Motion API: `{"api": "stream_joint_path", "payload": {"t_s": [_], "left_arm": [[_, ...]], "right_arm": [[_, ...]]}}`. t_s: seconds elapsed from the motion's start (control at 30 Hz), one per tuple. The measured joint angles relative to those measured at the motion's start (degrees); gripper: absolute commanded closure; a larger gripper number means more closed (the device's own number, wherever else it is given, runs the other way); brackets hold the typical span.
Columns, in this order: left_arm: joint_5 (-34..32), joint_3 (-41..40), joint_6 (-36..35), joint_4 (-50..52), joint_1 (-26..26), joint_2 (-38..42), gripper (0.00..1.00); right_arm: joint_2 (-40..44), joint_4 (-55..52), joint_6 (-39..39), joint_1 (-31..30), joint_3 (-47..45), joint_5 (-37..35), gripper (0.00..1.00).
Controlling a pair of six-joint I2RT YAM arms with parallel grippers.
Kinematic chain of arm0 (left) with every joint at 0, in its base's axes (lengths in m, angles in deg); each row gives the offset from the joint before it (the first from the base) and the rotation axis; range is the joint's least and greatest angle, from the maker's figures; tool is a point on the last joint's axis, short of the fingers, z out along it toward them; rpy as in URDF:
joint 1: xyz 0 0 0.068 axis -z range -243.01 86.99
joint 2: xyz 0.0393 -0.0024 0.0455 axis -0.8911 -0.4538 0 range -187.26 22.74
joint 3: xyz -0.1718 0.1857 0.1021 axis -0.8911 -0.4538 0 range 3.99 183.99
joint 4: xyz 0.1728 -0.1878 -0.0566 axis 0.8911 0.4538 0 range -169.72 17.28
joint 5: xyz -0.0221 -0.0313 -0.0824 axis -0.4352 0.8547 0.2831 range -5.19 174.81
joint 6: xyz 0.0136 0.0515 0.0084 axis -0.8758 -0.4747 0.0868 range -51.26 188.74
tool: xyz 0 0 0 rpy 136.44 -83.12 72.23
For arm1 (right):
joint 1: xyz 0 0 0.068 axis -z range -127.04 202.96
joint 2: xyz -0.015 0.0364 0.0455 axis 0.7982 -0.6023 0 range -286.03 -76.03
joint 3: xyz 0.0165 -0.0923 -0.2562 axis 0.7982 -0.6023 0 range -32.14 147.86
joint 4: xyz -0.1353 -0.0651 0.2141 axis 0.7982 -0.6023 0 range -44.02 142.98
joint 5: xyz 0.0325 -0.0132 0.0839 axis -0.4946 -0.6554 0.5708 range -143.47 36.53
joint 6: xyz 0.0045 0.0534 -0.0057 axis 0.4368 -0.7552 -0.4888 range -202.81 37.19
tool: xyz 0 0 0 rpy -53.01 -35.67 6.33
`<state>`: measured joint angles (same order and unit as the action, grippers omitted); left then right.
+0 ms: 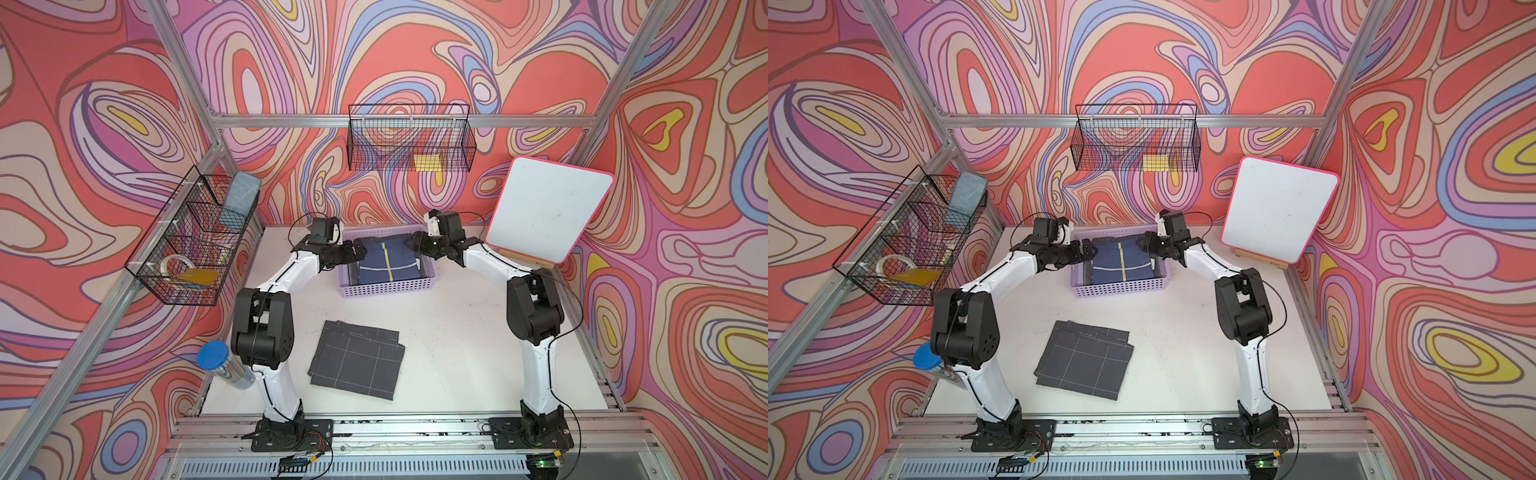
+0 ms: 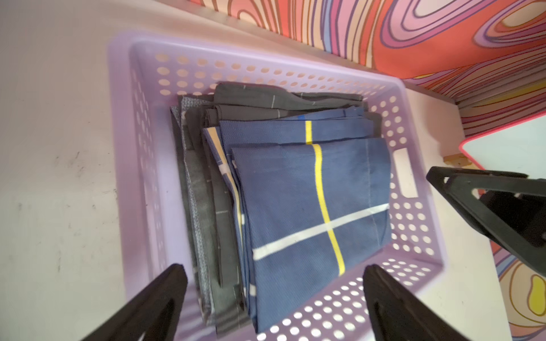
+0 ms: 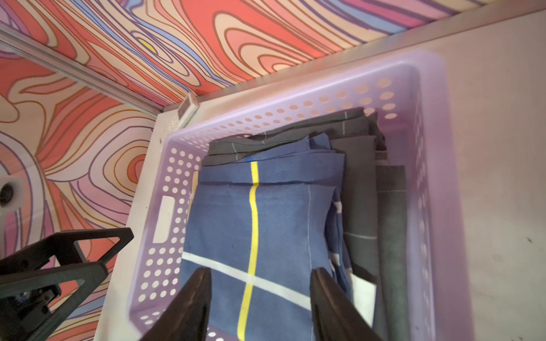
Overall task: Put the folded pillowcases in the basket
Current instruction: Place the pillowcase in the basket, then move the pillowcase to the center of the board.
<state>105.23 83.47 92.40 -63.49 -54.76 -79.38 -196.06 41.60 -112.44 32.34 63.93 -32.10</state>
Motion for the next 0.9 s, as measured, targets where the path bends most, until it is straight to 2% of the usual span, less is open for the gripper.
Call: {"api": "stream_joint_path", "payload": {"t_s": [0.2, 0.27, 0.3, 0.43, 0.63, 0.9], "left_arm": [[-1.6, -12.0, 1.7, -1.0, 0.0, 12.8, 0.01], [-2.4, -17.2, 2.4, -1.0, 0.0, 16.9, 0.01], [-2.8, -19.3, 2.7, -0.9, 0.0, 18.4, 0.01], [-4.6, -27.5, 4.1, -0.7, 0.0, 24.2, 0.01], [-8.7, -35.2, 6.3, 0.1, 0.0, 29.0, 0.01], [-13.8, -41.0, 10.2, 4.9, 0.0, 32.6, 0.01]], "right_arm": [[12.0, -0.4, 1.7, -1.4, -11.1, -1.8, 0.41], [15.9, -0.7, 1.9, -2.3, -15.2, -2.5, 0.37], [17.5, -0.8, 1.9, -2.7, -17.0, -2.7, 0.30], [24.0, -1.4, 2.1, -5.1, -24.7, -4.1, 0.29], [30.6, -1.0, 1.0, -8.6, -34.8, -5.1, 0.29], [33.3, -1.0, -1.4, -12.4, -42.7, -6.2, 0.29]]}}
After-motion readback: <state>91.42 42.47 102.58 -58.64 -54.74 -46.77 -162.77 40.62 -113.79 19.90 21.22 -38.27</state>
